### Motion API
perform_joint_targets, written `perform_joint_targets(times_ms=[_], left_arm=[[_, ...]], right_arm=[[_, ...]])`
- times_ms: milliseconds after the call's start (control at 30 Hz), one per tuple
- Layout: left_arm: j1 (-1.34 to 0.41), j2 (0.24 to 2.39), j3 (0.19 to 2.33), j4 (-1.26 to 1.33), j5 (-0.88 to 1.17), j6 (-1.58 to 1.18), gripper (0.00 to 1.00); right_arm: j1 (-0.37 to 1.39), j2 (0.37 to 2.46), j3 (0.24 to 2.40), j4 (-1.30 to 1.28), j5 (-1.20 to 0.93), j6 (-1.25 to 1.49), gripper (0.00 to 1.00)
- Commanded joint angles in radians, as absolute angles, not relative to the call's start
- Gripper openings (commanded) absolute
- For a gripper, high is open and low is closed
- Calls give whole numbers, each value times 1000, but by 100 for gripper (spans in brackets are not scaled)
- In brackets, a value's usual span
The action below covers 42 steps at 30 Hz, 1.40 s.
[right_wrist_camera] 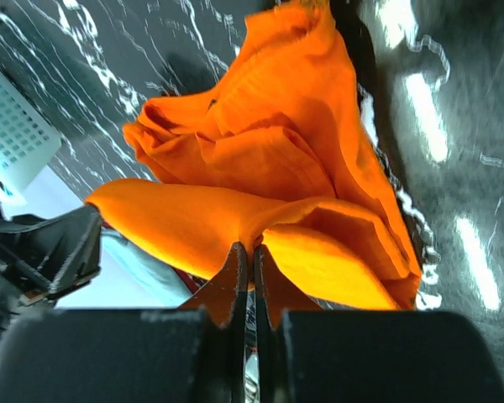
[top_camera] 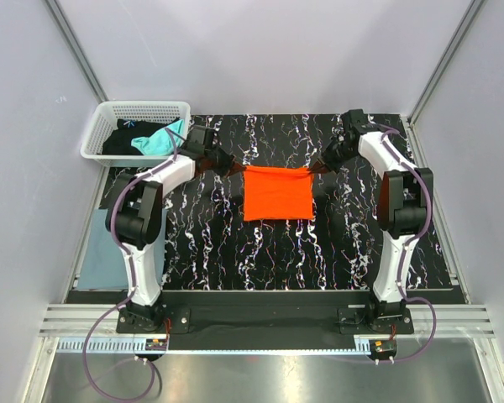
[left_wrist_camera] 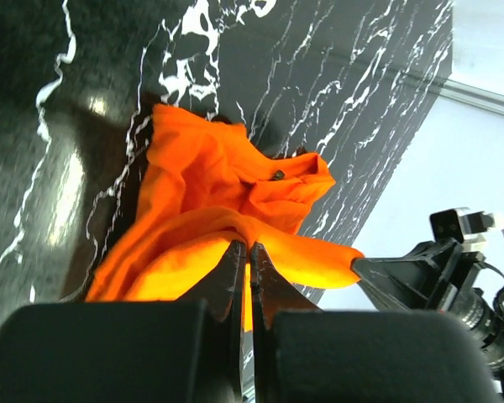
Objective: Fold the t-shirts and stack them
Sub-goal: Fold the tshirt
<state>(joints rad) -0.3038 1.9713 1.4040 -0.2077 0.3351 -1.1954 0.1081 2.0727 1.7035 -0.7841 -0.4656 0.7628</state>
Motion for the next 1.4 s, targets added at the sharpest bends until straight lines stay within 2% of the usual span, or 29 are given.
perform_joint_targets(times_ms=[0, 33, 67, 133, 167, 200, 267, 367, 433, 500, 567, 667, 767, 800, 833, 967, 1067, 1367], left_arm=[[-279, 2022, 1477, -189, 379, -1167, 0], [-278, 2029, 1483, -187, 373, -1154, 0], [-273, 2045, 1523, -189, 355, -1129, 6], [-268, 2156, 1641, -266, 333, -946, 15], [-268, 2211, 1862, -475, 309, -861, 19], [-265, 2262, 1970, -573, 263, -801, 23], [-255, 2295, 2061, -626, 261, -709, 32], [-253, 2196, 2011, -571, 254, -646, 48], [-261, 2145, 1967, -554, 259, -614, 49], [-265, 2056, 1835, -464, 327, -623, 48], [-279, 1972, 1681, -341, 407, -635, 43], [-304, 1901, 1472, -127, 495, -696, 39], [-339, 1864, 1352, 53, 503, -759, 39], [-348, 1867, 1344, 81, 505, -768, 39], [-366, 1885, 1342, 101, 502, -769, 39], [-379, 1945, 1306, 314, 485, -830, 41], [-376, 2031, 1316, 412, 462, -871, 41], [-342, 2293, 1472, 427, 448, -922, 41]], right_arm=[[80, 2123, 1787, -793, -460, 741, 5], [74, 2140, 1799, -792, -454, 739, 12], [68, 2184, 1836, -788, -443, 739, 16], [51, 2238, 1893, -787, -448, 724, 18], [37, 2264, 1961, -787, -433, 713, 28], [29, 2314, 2001, -790, -407, 694, 38], [6, 2350, 2115, -813, -408, 623, 56], [5, 2343, 2206, -879, -364, 533, 63], [6, 2298, 2177, -871, -367, 486, 63], [6, 2218, 2068, -835, -397, 466, 64], [14, 2128, 1912, -735, -475, 469, 63], [23, 2044, 1725, -557, -578, 515, 56], [34, 2045, 1652, -453, -650, 572, 47], [35, 2057, 1643, -431, -673, 601, 46], [37, 2068, 1632, -358, -705, 618, 37], [43, 2126, 1579, -146, -813, 695, 18], [43, 2205, 1588, -17, -863, 767, 11], [29, 2408, 1652, 149, -879, 868, 10]])
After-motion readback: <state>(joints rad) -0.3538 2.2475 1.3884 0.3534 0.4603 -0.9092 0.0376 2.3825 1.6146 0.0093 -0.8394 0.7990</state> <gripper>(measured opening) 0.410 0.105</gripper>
